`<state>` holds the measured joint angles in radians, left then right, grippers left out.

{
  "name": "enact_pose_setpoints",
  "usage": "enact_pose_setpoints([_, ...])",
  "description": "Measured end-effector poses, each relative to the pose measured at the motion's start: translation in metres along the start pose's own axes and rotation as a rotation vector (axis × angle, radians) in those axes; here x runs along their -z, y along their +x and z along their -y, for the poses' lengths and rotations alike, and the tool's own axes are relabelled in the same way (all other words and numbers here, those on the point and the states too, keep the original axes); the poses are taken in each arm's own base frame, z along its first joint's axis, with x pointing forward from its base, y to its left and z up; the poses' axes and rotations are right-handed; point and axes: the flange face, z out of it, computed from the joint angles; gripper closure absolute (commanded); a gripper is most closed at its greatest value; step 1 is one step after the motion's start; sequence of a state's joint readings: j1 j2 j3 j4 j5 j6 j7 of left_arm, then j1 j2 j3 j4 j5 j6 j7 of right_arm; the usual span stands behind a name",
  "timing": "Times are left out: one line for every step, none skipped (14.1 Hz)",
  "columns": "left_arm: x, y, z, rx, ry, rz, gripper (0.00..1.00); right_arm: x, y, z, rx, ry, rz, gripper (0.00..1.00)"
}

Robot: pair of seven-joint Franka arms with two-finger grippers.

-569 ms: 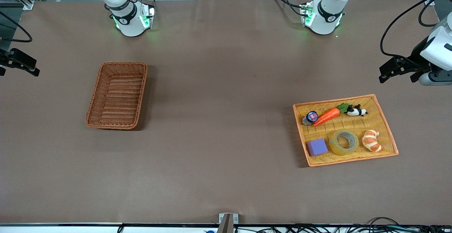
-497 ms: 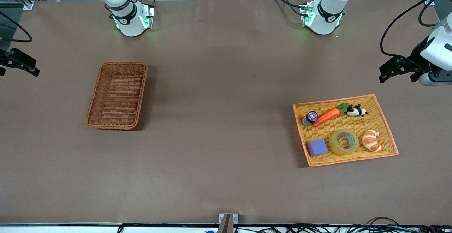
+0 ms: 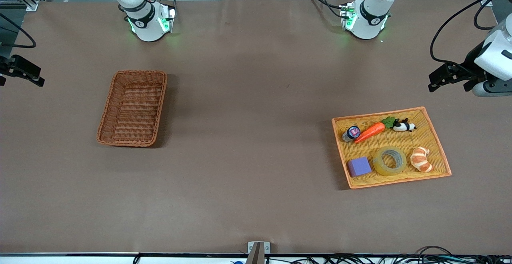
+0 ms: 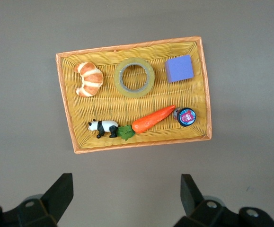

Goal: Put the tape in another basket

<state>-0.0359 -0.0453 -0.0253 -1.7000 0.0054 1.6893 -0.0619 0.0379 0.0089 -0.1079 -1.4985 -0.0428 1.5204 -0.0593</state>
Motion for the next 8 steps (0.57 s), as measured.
enact_pose_setpoints([-0.001,0.000,0.000,-0.001,0.000,0.002,0.04,0.000,0.000,0.000,0.000,0.000,0.000,0.00])
enact_pose_setpoints([-0.002,0.001,-0.001,-0.002,0.000,0.004,0.04,0.000,0.000,0.000,0.000,0.000,0.000,0.00])
enact_pose_setpoints([-0.005,0.003,-0.001,-0.003,0.000,0.009,0.04,0.000,0.000,0.000,0.000,0.000,0.000,0.00])
enact_pose_setpoints([-0.011,0.005,-0.002,-0.003,0.001,0.018,0.00,0.000,0.000,0.000,0.000,0.000,0.000,0.00])
enact_pose_setpoints([-0.019,0.008,-0.002,-0.004,0.001,0.030,0.00,0.000,0.000,0.000,0.000,0.000,0.000,0.00])
enact_pose_setpoints([-0.029,0.015,-0.003,-0.006,0.000,0.034,0.00,0.000,0.000,0.000,0.000,0.000,0.000,0.00])
enact_pose_setpoints([-0.041,0.023,-0.004,-0.007,-0.001,0.026,0.00,0.000,0.000,0.000,0.000,0.000,-0.001,0.00])
enact_pose_setpoints([-0.055,0.032,-0.004,-0.007,-0.002,0.024,0.00,0.000,0.000,0.000,0.000,0.000,-0.001,0.00])
